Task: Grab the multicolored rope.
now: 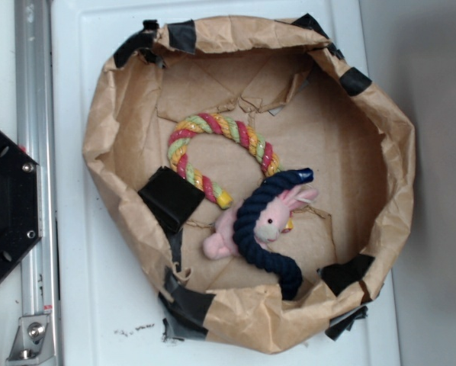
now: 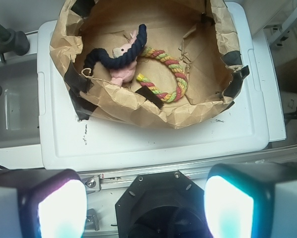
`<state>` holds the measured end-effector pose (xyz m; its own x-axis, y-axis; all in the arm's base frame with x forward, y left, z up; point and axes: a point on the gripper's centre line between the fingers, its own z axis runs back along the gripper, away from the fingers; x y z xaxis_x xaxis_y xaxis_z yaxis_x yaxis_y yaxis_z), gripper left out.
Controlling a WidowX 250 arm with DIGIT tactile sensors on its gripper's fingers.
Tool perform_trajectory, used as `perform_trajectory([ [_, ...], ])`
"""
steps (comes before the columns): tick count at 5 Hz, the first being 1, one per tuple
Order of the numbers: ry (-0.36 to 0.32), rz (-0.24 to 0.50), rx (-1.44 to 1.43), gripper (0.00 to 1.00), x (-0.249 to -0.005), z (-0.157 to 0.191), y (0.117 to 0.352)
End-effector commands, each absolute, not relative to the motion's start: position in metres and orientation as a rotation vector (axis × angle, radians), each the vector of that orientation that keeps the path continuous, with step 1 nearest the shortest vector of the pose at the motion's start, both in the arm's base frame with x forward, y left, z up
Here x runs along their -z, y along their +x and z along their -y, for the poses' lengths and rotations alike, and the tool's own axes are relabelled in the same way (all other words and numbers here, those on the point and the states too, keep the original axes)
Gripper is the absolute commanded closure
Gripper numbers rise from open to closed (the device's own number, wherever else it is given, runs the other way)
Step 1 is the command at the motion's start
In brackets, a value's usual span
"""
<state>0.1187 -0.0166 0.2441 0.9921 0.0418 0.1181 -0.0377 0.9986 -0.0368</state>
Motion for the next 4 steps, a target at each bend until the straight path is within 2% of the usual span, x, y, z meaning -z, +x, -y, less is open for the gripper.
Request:
perform_trajectory([
  [1,-0.034,0.119,-0.040,0.00,-0.244,0.017,0.119],
  [2,-0.027,0.054,-0.106,0.00,-0.194,0.000,0.169],
  [3,0.058,0.057,-0.118,0.00,-0.145,-0.015,0.218],
  [4,0.094,0.144,0.090,0.00,-0.100,-0.030,0.274],
])
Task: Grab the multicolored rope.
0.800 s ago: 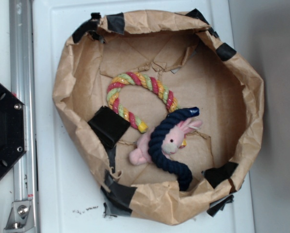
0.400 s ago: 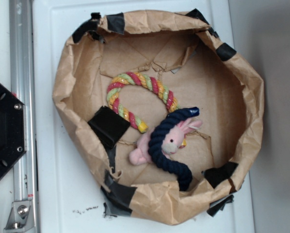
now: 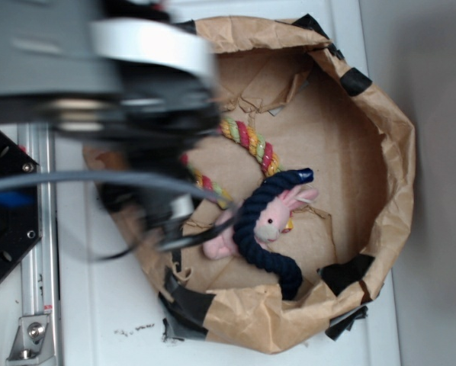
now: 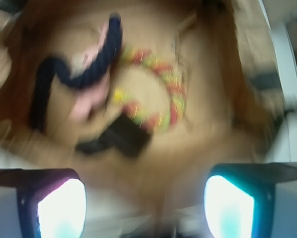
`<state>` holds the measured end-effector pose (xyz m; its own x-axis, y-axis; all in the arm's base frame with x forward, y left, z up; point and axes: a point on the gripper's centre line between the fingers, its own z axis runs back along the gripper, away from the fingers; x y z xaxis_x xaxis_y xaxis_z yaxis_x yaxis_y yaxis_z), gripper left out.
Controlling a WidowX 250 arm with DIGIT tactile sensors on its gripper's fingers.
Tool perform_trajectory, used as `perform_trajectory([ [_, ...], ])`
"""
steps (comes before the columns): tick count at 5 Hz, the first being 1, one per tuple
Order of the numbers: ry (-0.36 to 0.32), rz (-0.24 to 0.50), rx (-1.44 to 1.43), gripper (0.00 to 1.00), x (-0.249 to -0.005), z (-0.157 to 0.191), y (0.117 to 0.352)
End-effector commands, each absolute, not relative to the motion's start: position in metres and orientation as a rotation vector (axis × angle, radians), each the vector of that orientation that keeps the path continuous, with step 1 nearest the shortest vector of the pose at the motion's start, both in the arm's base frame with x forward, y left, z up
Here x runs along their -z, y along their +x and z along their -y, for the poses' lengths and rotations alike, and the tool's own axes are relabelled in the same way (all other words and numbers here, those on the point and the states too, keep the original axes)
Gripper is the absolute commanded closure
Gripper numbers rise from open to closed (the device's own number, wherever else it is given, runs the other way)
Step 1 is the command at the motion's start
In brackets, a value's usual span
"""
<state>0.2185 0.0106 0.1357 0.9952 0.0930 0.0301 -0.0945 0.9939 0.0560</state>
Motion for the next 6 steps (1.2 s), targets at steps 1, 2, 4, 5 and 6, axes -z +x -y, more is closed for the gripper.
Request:
perform_trajectory([
  [1,0.117,0.156,0.237,0.00,-0.057,-0.039,0.292],
  [2,0.123,0.144,0.338,0.00,-0.031,-0.034,0.297],
  [4,-0.026,0.190,0.570,0.00,-0.037,0.016,0.274],
  [5,0.038,0.158,0.590,0.00,-0.031,0.023,0.272],
  [6,0.083,0.058,0.556,0.00,-0.014,0.024,0.281],
])
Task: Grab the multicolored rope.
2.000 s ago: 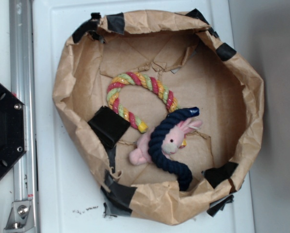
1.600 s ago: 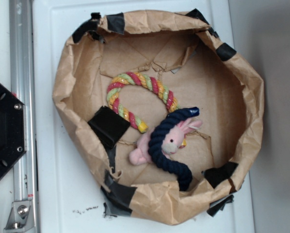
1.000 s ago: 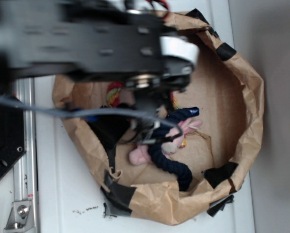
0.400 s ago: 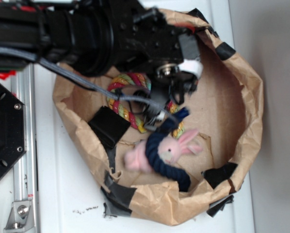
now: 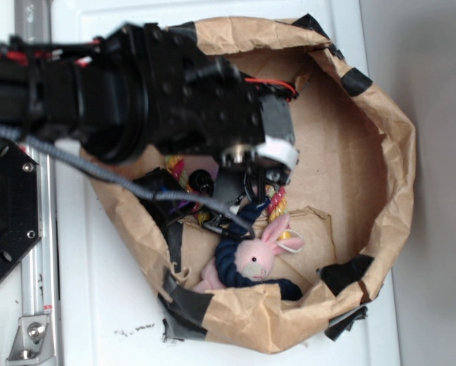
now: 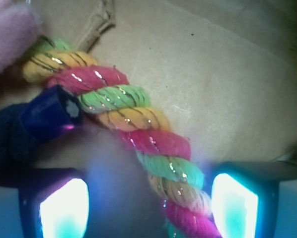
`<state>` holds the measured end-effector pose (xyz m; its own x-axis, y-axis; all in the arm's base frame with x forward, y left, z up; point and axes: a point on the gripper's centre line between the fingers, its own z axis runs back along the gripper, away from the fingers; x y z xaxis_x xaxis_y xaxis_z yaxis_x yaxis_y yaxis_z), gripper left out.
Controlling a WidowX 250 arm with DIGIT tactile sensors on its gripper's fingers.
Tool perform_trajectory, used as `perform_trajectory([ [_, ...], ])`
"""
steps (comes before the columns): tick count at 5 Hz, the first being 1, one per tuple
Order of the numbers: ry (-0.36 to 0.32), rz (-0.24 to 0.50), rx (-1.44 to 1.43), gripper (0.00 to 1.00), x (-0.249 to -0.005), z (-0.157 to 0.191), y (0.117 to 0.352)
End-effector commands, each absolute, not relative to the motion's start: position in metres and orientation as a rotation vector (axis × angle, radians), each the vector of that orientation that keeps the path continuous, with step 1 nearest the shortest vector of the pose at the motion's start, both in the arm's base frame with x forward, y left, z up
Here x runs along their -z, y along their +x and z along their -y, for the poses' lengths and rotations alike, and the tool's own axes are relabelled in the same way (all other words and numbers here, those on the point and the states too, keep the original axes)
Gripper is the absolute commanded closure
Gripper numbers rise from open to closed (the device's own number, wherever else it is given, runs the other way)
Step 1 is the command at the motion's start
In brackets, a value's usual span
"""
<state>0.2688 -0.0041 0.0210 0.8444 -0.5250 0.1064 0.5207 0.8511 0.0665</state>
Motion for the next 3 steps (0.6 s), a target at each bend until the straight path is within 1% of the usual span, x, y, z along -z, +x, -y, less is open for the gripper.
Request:
perform_trajectory([
  [1,0.148,-0.023,0.536,0.00,-0.0016,0.0279,0.2896],
  [2,0.131,-0.048,0.504,1.00,0.0032,0.0251,0.2937],
  [3,0.172,-0.045,0.496,1.00,0.0012,0.0193,0.2947],
])
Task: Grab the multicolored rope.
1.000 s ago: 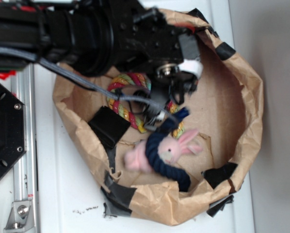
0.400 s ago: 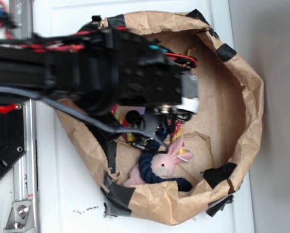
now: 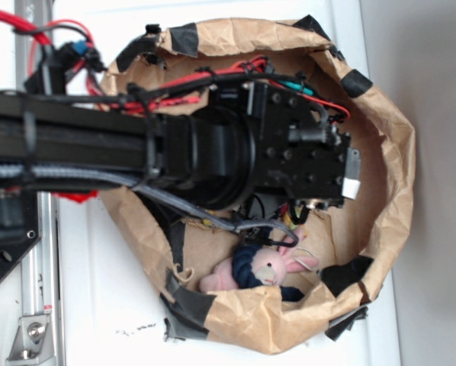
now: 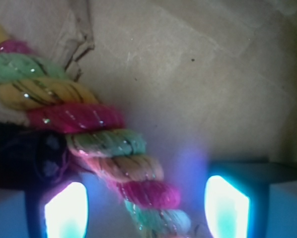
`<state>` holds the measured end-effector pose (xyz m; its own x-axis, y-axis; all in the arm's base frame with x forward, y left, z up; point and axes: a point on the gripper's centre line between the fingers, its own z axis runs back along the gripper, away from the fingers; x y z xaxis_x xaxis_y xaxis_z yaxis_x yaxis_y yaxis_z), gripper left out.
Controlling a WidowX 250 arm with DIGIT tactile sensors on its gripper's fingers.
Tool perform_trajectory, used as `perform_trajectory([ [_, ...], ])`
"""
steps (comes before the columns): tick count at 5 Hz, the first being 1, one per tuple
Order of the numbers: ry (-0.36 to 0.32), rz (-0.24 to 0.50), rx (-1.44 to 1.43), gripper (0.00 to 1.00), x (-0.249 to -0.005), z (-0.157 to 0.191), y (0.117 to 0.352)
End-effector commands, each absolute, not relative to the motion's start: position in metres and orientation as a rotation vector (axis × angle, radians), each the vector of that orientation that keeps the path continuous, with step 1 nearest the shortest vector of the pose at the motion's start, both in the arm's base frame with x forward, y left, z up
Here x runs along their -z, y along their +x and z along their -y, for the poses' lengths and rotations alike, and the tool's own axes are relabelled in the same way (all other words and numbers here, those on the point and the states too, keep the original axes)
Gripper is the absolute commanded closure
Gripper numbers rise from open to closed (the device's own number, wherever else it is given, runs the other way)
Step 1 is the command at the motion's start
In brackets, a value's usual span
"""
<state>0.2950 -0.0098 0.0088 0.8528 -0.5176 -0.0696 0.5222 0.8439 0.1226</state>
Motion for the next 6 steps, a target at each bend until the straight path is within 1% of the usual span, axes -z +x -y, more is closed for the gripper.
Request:
perform_trajectory([
  [1,0.191,-0.064,0.449,1.00,0.001,0.007,0.297],
  [2,0.221,-0.023,0.411,1.00,-0.021,0.001,0.290],
  [3,0.209,0.092,0.179,1.00,-0.070,-0.011,0.280],
  [4,0.184,0.251,0.096,1.00,-0.118,-0.010,0.268],
  [5,0.122,0.268,0.059,1.00,-0.168,-0.003,0.263],
  [6,0.128,0.240,0.039,1.00,-0.167,0.002,0.269],
])
